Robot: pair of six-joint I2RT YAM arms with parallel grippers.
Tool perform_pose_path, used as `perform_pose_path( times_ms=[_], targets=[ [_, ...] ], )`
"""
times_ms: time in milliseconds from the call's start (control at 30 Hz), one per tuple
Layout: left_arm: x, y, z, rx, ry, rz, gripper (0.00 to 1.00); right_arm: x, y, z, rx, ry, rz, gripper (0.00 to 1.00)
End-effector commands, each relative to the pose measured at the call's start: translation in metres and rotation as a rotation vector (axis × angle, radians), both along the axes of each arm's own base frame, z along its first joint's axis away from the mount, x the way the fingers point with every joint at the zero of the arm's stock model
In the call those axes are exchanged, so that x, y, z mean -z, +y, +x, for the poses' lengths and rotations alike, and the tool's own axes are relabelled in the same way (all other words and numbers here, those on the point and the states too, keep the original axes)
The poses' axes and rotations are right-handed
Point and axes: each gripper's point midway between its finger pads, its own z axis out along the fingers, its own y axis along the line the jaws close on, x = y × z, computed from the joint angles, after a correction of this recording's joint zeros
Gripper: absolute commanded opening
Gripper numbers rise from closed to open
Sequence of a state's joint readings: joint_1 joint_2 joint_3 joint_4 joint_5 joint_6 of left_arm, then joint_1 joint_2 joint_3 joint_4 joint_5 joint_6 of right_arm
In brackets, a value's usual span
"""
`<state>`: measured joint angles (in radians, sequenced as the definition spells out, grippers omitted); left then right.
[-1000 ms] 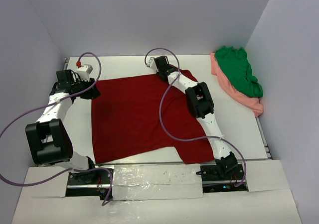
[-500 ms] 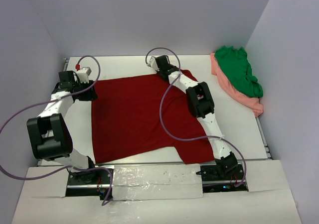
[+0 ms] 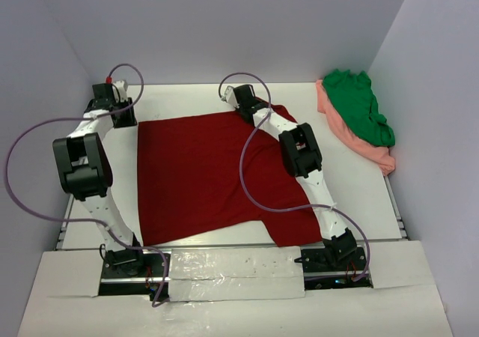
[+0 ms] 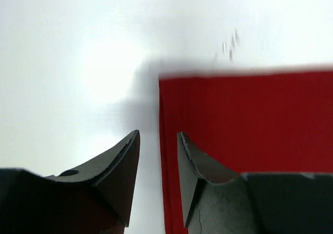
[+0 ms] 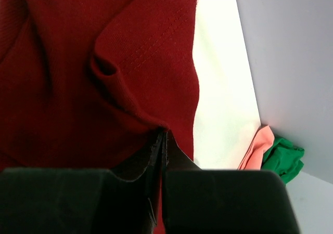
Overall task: Fold and stack the t-shirts
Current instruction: Grap the side of the flattened tshirt furthest away from the robot with both arms
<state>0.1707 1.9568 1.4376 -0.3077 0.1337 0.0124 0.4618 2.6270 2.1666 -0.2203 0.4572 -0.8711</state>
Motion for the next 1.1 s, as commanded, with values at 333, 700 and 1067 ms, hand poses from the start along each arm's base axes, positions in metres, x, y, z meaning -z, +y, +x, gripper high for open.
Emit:
perform_pose_path(
  times_ms=[333,700,1067],
  targets=[
    [0.048,-0.006,0.067,-0.024,0.068,-0.055,0.44,-0.019,-0.002,0.007,0.012,-0.042,0.045,0.03],
    [0.051,-0.013,0.052,-0.016,0.084,-0.077,0.43,-0.017,-0.005,0.005,0.015,-0.041,0.037,0.03],
    [0.028,-0.016,0.040,-0.009,0.054,-0.068,0.43,-0.017,-0.005,0.004,0.018,-0.039,0.034,0.02]
  ],
)
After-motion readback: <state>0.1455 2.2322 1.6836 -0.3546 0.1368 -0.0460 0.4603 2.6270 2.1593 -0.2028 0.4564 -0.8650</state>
